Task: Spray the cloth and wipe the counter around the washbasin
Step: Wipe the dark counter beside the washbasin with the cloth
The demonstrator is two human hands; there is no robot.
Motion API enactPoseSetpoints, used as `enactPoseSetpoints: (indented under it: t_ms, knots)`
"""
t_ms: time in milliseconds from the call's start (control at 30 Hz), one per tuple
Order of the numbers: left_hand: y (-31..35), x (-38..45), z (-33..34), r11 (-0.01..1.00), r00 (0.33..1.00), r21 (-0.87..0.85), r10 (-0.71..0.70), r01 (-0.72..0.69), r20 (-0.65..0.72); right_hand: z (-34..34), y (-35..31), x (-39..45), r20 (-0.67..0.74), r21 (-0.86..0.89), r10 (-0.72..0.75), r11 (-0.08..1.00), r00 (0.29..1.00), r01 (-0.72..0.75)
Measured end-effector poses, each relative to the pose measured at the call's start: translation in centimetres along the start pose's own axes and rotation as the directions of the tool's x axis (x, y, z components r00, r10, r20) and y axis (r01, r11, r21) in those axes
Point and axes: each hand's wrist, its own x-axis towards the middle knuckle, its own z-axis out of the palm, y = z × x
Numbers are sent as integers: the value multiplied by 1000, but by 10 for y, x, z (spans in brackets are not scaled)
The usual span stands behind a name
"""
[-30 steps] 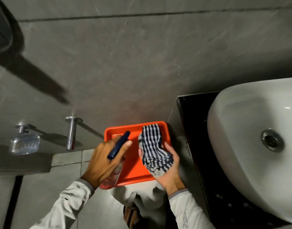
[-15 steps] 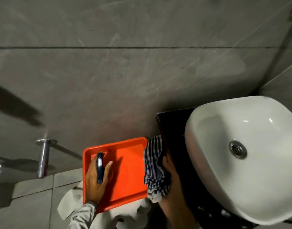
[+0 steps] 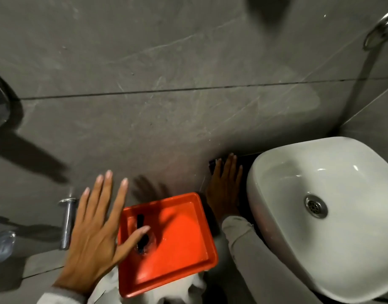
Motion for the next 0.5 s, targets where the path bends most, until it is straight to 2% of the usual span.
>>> enactPoseSetpoints:
  t_ms: [67, 133, 333, 400, 500]
  knots:
    - [20, 38, -1, 993, 993, 98, 73, -64, -91, 5, 8, 6, -27, -29, -92, 995, 995, 91]
    - [36, 73, 6, 981, 982, 171, 118, -92, -146, 11, 14, 8, -42, -17, -107, 994, 993, 107]
    - [66, 130, 27, 953, 956, 239, 231, -185, -180, 10, 19, -12, 13, 10, 8, 1000, 1000, -8]
    - [73, 132, 32, 955, 954, 225, 236, -193, -185, 13, 20, -33, 49, 3, 51, 999, 998, -51]
    - [81, 132, 37, 962, 955, 196, 226, -188, -191, 16, 21, -70, 32, 20, 129, 991, 991, -130]
